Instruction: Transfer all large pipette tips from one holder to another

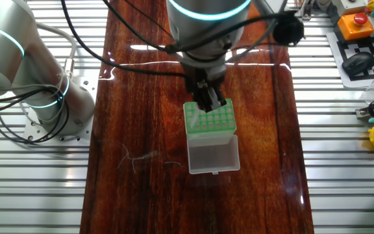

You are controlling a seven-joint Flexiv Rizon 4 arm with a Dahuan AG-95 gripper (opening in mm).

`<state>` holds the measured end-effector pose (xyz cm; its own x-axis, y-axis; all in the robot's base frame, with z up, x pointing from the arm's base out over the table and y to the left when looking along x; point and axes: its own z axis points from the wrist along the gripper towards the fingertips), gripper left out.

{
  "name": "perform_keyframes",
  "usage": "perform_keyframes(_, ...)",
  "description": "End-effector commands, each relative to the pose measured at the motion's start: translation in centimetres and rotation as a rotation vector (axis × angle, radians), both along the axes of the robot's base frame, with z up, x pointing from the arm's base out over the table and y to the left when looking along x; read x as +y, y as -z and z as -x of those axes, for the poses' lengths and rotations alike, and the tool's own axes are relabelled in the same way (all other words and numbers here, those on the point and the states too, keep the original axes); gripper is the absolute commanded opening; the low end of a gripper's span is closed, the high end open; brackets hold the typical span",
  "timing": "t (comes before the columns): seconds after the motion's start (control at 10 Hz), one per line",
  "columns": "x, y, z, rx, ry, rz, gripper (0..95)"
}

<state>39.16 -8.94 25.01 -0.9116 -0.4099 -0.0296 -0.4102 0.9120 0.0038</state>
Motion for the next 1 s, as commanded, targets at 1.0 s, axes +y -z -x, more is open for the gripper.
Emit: perform_keyframes(1.0, 0.76, 0.56, -0.52, -0.006, 0.028, -0.035, 0.0)
